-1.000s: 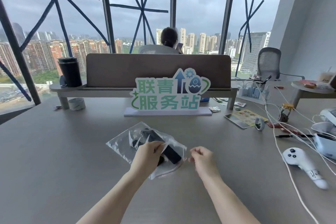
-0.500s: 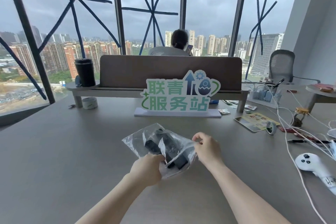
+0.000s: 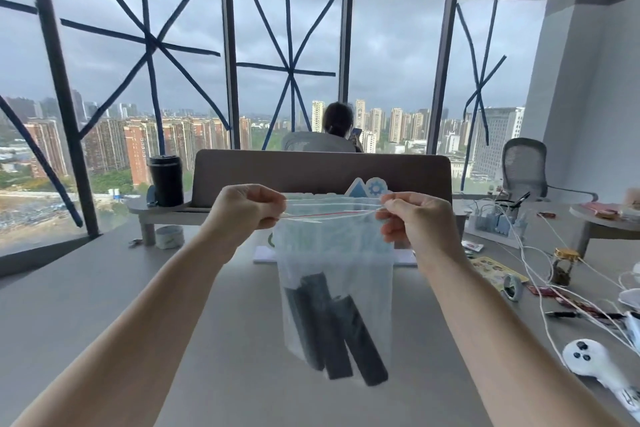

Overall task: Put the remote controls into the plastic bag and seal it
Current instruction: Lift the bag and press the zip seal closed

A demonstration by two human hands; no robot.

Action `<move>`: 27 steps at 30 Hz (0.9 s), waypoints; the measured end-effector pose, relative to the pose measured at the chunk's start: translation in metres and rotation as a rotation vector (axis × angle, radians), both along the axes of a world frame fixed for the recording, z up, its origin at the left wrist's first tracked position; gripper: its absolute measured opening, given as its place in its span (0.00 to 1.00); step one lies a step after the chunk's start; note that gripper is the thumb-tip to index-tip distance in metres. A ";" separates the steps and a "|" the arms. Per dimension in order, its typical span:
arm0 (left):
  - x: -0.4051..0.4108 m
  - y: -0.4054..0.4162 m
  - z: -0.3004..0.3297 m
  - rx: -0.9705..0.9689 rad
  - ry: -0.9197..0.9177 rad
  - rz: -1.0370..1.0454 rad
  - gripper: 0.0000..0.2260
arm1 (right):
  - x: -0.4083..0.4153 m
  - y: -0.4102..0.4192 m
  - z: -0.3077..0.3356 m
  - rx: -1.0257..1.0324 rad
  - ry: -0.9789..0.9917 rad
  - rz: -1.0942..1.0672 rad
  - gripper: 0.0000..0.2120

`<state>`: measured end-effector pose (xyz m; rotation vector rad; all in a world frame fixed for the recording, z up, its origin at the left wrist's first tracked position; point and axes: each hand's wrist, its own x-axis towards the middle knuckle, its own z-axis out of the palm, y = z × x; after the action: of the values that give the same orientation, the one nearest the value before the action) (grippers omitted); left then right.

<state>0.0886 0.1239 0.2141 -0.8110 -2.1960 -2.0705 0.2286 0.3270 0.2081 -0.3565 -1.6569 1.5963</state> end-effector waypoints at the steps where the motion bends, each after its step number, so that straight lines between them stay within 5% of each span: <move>1: 0.000 0.000 -0.004 0.001 -0.031 -0.027 0.06 | 0.002 0.001 0.001 -0.001 -0.016 0.001 0.08; 5: 0.007 0.001 -0.025 -0.032 -0.062 -0.184 0.15 | 0.011 0.006 -0.002 -0.001 -0.073 -0.009 0.09; 13: 0.013 0.014 -0.061 -0.050 -0.031 0.004 0.01 | 0.034 0.014 -0.010 0.118 -0.228 -0.092 0.07; 16: 0.019 0.018 -0.059 -0.023 -0.080 -0.017 0.03 | 0.044 0.017 -0.006 0.155 -0.243 -0.130 0.07; 21: 0.037 0.034 -0.040 0.029 -0.037 -0.050 0.04 | 0.061 0.013 0.006 0.758 -0.427 -0.504 0.06; 24: 0.052 0.047 -0.027 -0.039 0.054 -0.097 0.05 | 0.052 -0.002 0.014 0.984 -0.299 -0.304 0.12; 27: 0.060 0.056 -0.017 -0.091 0.109 -0.117 0.03 | 0.036 -0.012 0.019 0.984 -0.409 -0.080 0.13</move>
<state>0.1482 0.1800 0.1968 -1.0586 -2.2496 -1.9343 0.2643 0.3151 0.2267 -0.2207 -2.4632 0.5114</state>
